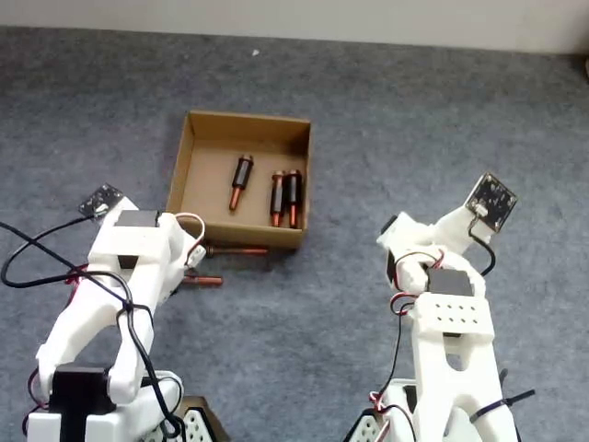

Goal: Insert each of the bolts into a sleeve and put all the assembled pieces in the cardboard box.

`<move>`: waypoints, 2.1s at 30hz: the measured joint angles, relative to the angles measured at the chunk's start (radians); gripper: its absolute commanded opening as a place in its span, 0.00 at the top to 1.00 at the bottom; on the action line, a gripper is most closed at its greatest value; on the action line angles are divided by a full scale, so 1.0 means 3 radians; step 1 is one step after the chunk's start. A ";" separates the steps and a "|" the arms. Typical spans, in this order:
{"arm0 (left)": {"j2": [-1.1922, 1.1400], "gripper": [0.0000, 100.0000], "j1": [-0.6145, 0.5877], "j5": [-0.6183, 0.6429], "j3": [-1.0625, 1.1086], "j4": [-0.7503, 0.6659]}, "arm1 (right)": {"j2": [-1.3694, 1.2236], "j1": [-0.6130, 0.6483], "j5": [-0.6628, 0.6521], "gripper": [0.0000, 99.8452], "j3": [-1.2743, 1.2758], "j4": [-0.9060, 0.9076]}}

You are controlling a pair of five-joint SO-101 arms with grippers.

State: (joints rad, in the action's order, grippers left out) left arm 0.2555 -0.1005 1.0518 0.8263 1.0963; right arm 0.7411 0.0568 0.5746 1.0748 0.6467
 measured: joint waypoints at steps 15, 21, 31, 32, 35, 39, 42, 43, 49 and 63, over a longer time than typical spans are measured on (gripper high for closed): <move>0.0000 0.82 -0.0118 0.0010 0.0593 -0.0839 | 0.0000 0.0000 0.0000 0.99 0.0000 0.0000; 0.0005 0.82 -0.0143 0.0010 0.0609 -0.0880 | 0.0000 0.0000 0.0000 0.99 0.0000 0.0000; 0.0005 0.82 -0.0143 0.0010 0.0609 -0.0880 | 0.0000 0.0000 0.0000 0.99 0.0000 0.0000; 0.0005 0.82 -0.0143 0.0010 0.0609 -0.0880 | 0.0000 0.0000 0.0000 0.99 0.0000 0.0000; 0.0005 0.89 -0.0143 0.0010 0.0578 -0.0880 | 0.0000 0.0000 0.0000 0.99 0.0000 0.0000; 0.0000 0.98 -0.0143 0.0020 0.0527 -0.0895 | 0.0000 0.0000 0.0000 0.99 0.0000 0.0000; -0.0005 1.00 -0.0143 0.0010 0.0511 -0.0910 | 0.0000 0.0000 0.0000 0.99 0.0000 0.0000; -0.0005 1.00 -0.0143 0.0015 0.0511 -0.0915 | 0.0000 0.0000 0.0000 0.99 0.0000 0.0000; -0.0010 0.99 -0.0128 0.0010 0.0476 -0.0915 | 0.0000 0.0000 0.0000 0.99 0.0000 0.0000; -0.0015 0.99 0.0276 -0.0010 -0.0685 0.0097 | 0.0020 0.0000 -0.0215 0.99 0.0000 0.0000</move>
State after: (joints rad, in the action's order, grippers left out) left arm 0.2509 -0.0176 1.0487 0.6206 1.1254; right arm 0.7472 0.0568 0.5102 1.0748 0.6467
